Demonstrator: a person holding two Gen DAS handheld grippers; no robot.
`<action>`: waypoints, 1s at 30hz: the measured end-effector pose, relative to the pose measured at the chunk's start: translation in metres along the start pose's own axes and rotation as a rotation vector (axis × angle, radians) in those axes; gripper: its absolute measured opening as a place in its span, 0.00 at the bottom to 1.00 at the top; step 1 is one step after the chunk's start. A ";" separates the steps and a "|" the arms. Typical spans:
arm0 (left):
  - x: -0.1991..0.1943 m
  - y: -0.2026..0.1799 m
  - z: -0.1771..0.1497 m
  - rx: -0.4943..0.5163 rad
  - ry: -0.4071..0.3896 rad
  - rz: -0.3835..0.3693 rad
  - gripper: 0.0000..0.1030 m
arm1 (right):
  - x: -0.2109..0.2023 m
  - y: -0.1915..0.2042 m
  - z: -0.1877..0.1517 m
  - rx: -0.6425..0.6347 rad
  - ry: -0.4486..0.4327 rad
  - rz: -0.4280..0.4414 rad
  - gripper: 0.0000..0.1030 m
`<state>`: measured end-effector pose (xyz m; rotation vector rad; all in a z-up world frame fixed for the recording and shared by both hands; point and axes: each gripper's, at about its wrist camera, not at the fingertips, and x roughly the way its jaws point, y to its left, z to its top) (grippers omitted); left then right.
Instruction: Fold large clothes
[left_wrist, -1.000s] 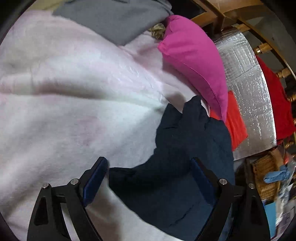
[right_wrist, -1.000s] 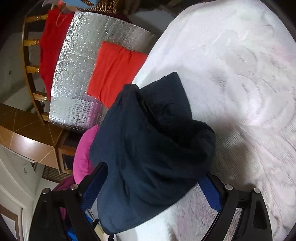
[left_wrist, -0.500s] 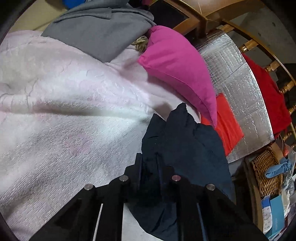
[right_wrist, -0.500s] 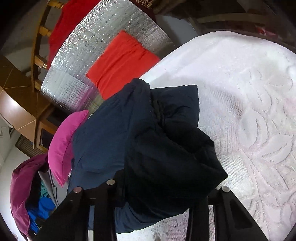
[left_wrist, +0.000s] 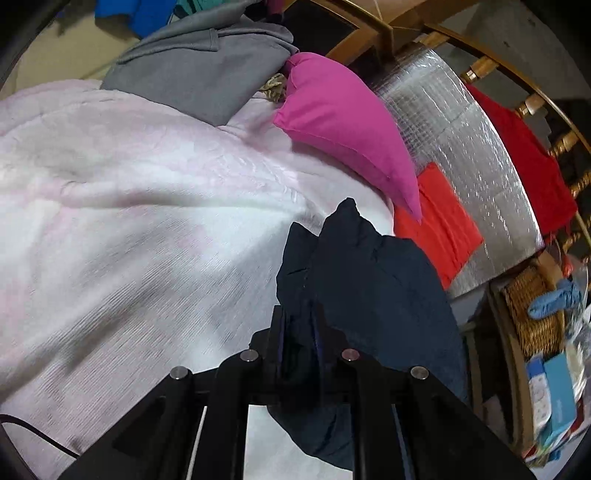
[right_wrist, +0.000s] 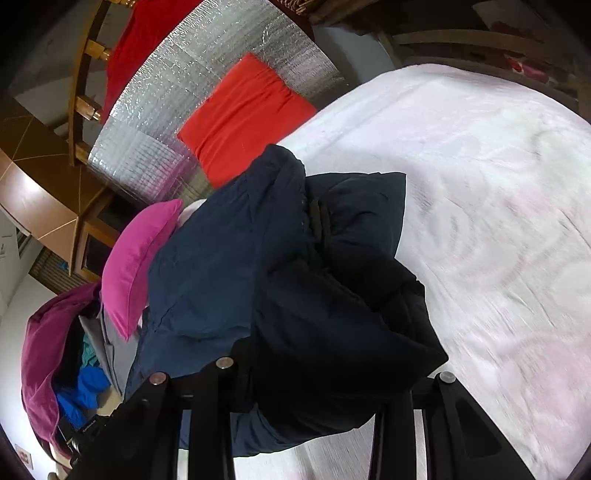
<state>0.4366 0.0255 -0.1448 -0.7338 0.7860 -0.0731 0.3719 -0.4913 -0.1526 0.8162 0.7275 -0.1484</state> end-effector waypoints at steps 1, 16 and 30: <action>-0.007 0.001 -0.005 0.010 0.002 0.004 0.13 | -0.007 -0.003 -0.004 0.001 0.007 0.001 0.36; -0.085 0.037 -0.070 0.059 0.000 0.057 0.13 | -0.088 -0.041 -0.075 0.030 0.035 0.027 0.36; -0.085 0.016 -0.083 0.259 -0.071 0.150 0.13 | -0.070 -0.039 -0.065 -0.015 0.036 -0.042 0.36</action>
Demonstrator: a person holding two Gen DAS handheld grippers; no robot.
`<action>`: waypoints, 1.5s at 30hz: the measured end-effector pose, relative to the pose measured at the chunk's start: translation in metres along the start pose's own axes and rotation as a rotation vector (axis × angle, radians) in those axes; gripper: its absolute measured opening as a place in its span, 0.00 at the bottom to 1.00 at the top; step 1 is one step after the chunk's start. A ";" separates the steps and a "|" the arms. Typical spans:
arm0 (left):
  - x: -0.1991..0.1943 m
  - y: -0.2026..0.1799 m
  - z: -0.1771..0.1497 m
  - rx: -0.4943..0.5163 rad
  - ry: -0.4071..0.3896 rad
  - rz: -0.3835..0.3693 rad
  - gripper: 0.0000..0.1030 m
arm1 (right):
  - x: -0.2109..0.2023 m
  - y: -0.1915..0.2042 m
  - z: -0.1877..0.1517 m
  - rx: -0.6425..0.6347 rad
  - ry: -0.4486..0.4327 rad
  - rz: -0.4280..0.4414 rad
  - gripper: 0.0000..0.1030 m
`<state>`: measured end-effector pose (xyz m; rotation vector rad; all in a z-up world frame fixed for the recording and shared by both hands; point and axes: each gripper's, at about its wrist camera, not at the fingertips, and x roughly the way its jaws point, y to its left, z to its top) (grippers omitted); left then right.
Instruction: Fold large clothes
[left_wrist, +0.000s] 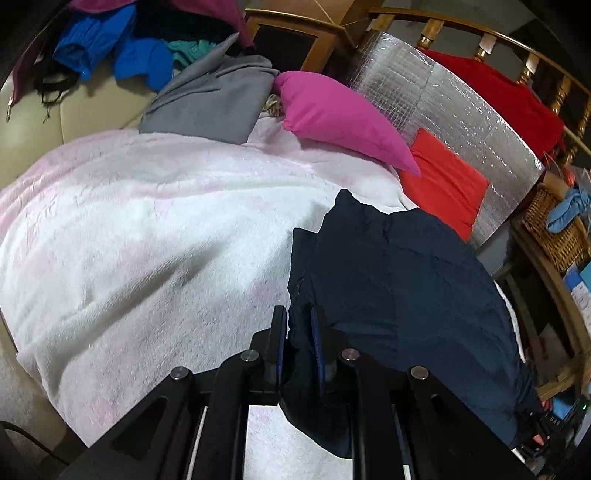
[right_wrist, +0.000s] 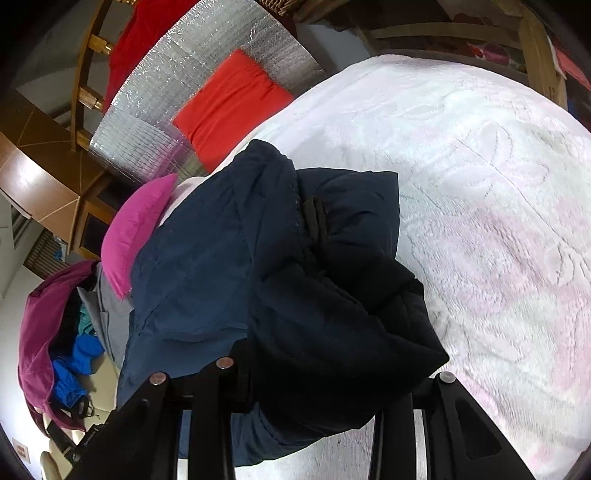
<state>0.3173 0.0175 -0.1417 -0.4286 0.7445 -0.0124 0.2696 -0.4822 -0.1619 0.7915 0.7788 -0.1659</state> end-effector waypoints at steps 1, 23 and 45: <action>0.000 -0.001 0.000 0.012 -0.005 0.005 0.13 | 0.003 0.001 0.001 -0.005 0.002 -0.005 0.36; -0.005 -0.016 -0.001 0.094 -0.059 0.081 0.13 | 0.006 -0.009 -0.001 0.028 0.020 0.008 0.36; 0.037 0.006 0.004 -0.167 0.167 -0.159 0.49 | 0.019 -0.008 -0.003 0.081 0.073 0.034 0.61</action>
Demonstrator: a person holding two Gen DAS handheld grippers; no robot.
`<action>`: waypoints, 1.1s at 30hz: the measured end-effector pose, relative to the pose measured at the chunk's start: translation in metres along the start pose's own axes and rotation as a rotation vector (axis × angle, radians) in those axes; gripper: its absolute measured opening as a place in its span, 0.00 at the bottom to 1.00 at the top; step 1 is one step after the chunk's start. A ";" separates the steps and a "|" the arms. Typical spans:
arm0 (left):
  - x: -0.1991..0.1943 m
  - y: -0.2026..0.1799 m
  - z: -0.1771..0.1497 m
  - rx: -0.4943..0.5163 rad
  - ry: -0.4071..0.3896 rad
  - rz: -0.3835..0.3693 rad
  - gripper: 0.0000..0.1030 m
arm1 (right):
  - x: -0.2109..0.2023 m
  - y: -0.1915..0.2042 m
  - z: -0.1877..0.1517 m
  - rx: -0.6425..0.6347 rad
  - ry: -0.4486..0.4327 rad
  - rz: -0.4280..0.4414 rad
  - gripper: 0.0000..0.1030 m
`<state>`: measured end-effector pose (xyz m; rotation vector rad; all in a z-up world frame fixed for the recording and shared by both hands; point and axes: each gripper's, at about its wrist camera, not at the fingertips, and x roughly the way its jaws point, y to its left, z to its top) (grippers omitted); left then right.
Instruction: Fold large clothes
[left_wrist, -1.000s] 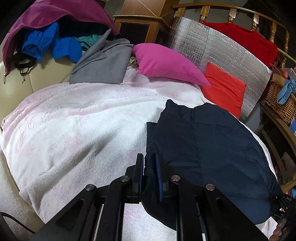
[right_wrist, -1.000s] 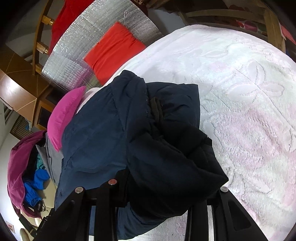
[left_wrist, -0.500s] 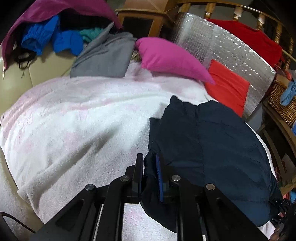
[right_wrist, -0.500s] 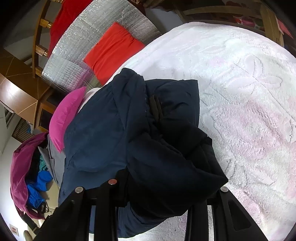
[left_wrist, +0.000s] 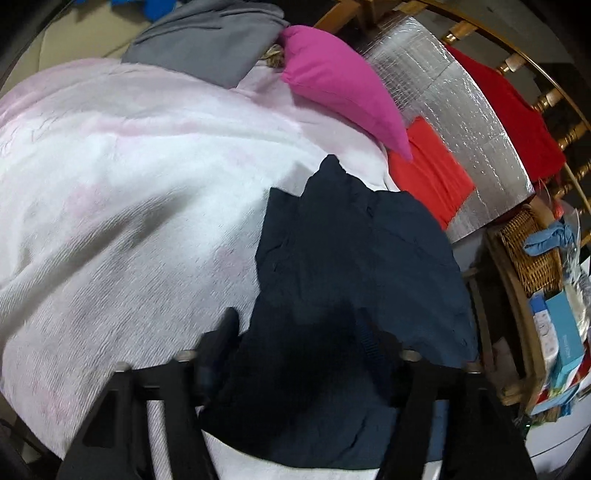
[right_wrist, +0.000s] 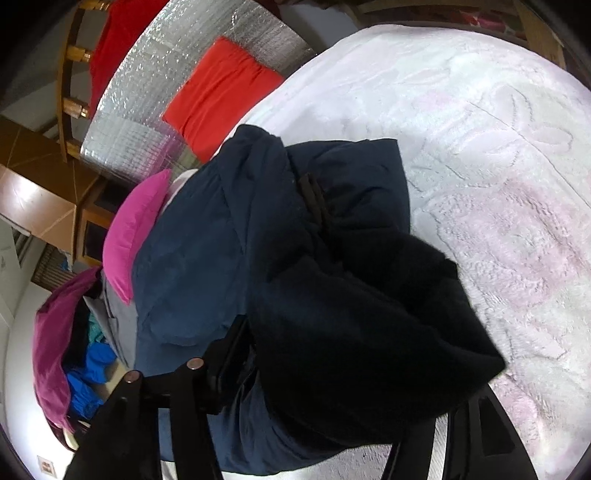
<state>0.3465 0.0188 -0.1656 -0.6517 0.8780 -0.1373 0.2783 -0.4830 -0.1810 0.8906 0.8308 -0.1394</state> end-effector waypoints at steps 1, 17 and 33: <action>0.002 -0.002 0.002 0.007 -0.009 0.005 0.39 | 0.001 0.002 0.000 -0.010 -0.002 -0.006 0.60; 0.034 -0.024 0.050 0.116 -0.055 0.073 0.11 | 0.036 0.041 0.019 -0.111 0.035 -0.029 0.48; 0.017 0.027 0.081 0.010 0.006 -0.012 0.58 | -0.043 -0.016 0.073 -0.028 -0.052 -0.039 0.68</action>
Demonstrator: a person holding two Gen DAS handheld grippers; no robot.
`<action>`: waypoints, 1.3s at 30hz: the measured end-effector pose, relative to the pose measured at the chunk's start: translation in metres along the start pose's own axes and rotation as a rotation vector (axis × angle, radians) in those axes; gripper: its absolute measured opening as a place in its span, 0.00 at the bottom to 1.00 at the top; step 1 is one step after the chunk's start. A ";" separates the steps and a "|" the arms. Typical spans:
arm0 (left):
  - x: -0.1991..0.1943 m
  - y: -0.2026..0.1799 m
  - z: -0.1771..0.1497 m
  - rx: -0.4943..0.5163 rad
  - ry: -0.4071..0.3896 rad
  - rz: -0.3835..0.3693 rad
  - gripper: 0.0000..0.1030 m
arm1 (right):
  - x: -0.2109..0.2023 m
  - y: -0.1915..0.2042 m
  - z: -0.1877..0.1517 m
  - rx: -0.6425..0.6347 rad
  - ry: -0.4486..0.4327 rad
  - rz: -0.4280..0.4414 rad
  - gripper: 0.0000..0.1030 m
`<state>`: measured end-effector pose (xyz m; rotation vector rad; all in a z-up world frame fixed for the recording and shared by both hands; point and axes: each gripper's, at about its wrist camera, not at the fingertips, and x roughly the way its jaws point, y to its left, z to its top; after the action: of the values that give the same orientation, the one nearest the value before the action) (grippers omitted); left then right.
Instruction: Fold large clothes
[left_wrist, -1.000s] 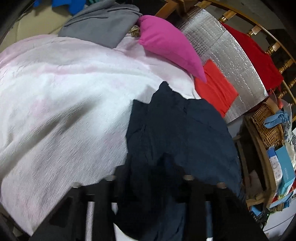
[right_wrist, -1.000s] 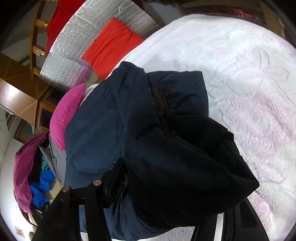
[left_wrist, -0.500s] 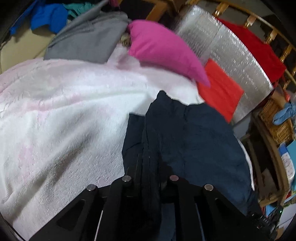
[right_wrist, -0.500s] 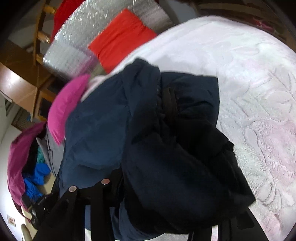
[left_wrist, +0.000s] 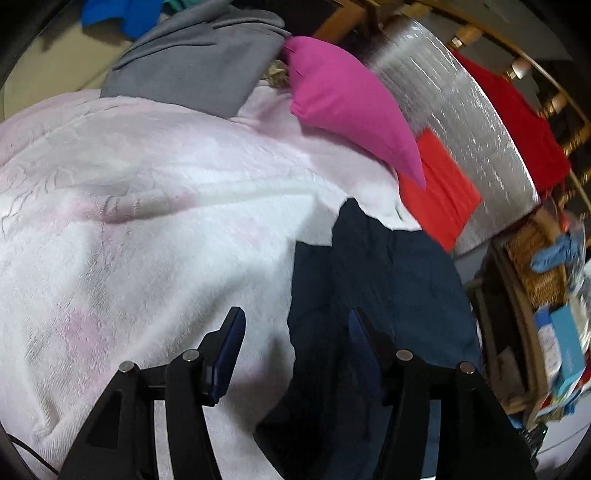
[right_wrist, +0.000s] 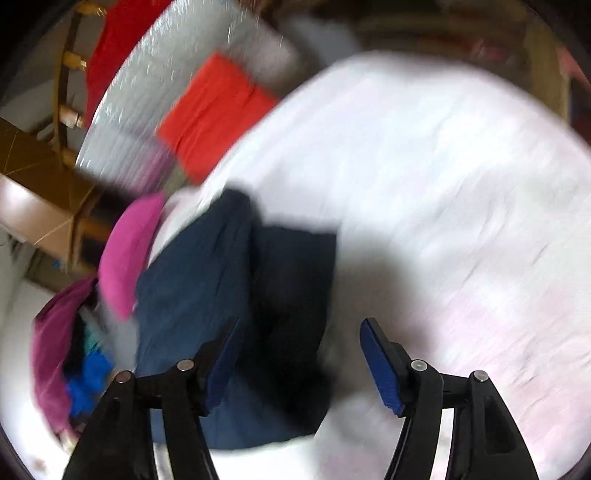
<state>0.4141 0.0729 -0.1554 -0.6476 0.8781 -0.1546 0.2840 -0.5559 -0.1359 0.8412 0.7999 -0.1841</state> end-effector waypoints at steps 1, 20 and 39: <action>0.004 0.001 0.002 -0.005 0.009 -0.004 0.58 | 0.002 0.004 0.005 -0.009 -0.015 0.029 0.69; 0.038 -0.044 -0.004 0.120 -0.013 -0.013 0.14 | 0.045 0.071 -0.017 -0.322 -0.107 -0.265 0.00; 0.026 -0.074 -0.026 0.369 -0.108 0.195 0.17 | 0.071 0.079 -0.005 -0.238 0.015 -0.067 0.48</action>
<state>0.4207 -0.0082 -0.1416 -0.2219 0.7781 -0.1014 0.3655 -0.4880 -0.1401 0.5924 0.8464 -0.1381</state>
